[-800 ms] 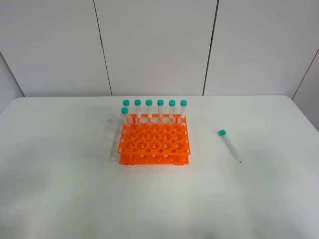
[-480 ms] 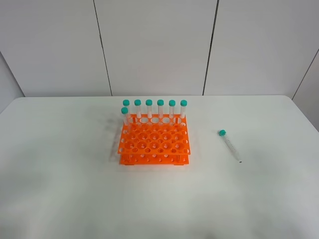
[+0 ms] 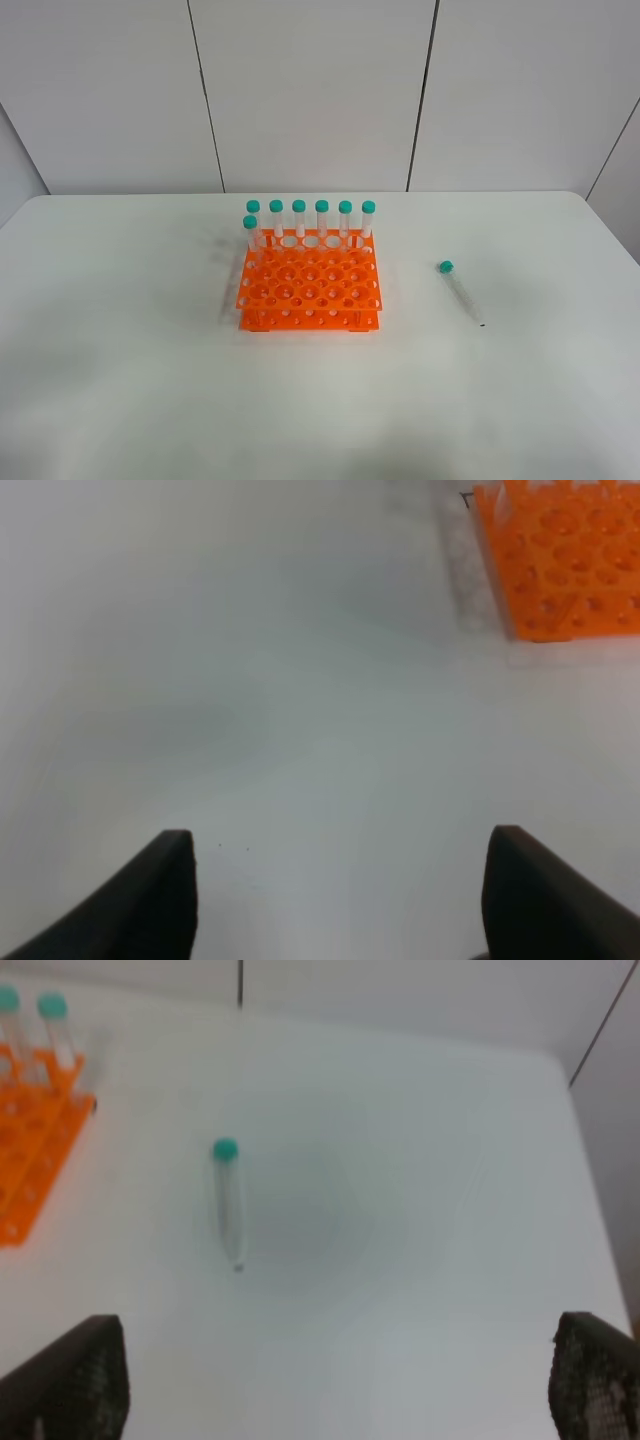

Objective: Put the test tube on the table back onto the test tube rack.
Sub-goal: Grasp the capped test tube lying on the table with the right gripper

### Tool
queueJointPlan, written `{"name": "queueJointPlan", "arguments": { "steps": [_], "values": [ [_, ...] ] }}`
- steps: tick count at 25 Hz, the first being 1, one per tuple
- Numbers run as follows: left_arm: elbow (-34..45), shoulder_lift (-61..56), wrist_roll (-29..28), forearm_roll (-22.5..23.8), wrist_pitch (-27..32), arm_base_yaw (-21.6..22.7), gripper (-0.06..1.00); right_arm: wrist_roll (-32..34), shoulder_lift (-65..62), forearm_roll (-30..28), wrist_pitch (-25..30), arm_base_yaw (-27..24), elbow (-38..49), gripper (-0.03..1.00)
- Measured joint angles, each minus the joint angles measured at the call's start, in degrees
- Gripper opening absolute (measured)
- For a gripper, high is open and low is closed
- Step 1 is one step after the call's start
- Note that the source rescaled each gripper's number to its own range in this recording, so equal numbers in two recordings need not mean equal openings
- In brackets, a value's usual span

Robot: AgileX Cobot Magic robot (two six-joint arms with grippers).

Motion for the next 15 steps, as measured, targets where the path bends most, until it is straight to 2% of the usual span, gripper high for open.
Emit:
{"name": "queueJointPlan", "arguments": {
  "steps": [8,15],
  "values": [
    [0.0,0.0,0.0,0.0,0.0,0.0,1.0,-0.19,37.12,7.18,-0.45,0.0,-11.93,0.92],
    [0.0,0.0,0.0,0.0,0.0,0.0,1.0,-0.81,66.03,7.52,-0.57,0.0,-26.35,0.91]
  ]
}}
